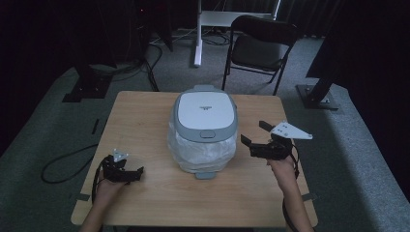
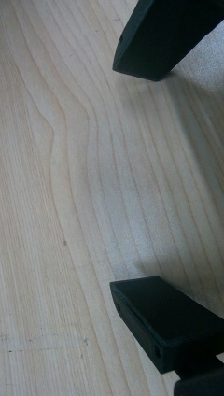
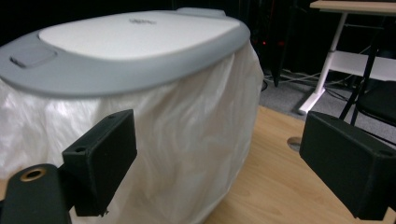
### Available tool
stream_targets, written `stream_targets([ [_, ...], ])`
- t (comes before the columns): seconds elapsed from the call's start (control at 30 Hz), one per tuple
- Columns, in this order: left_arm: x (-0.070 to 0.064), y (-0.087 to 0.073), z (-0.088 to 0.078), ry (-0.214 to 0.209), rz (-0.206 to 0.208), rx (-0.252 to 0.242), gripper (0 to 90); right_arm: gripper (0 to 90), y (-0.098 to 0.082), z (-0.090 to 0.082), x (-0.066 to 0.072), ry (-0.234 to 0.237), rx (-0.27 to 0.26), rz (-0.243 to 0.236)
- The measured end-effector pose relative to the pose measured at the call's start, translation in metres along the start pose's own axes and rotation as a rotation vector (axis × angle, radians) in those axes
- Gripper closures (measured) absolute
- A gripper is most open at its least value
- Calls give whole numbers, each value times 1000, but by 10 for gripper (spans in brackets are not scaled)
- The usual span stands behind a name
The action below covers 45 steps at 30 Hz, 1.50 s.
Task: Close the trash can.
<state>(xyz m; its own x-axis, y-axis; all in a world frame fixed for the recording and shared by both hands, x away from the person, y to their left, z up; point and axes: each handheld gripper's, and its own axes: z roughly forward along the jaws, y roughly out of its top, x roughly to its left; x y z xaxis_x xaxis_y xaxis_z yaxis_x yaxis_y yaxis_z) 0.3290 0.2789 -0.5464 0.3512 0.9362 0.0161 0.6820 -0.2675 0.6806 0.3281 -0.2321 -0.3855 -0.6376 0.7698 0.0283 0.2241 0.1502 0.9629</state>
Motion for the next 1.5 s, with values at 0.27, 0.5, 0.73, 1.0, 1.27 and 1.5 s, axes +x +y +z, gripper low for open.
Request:
stream_targets([
  [0.27,0,0,0,2,7,2,7,106,-21,-4,-6,-1,-7,38],
  [0.5,0,0,0,2,5,0,7,106,-39,-7,-12,-45,3,71],
  [0.73,0,0,0,1,7,2,7,106,-61,-8,-18,-92,31,92],
  [1.0,0,0,0,2,7,1,7,106,-88,-7,-28,-139,67,143],
  [1.27,1,0,0,1,6,1,7,106,-109,-10,-37,-204,89,164],
  [1.5,0,0,0,1,6,1,7,105,-128,-16,-49,-289,122,180],
])
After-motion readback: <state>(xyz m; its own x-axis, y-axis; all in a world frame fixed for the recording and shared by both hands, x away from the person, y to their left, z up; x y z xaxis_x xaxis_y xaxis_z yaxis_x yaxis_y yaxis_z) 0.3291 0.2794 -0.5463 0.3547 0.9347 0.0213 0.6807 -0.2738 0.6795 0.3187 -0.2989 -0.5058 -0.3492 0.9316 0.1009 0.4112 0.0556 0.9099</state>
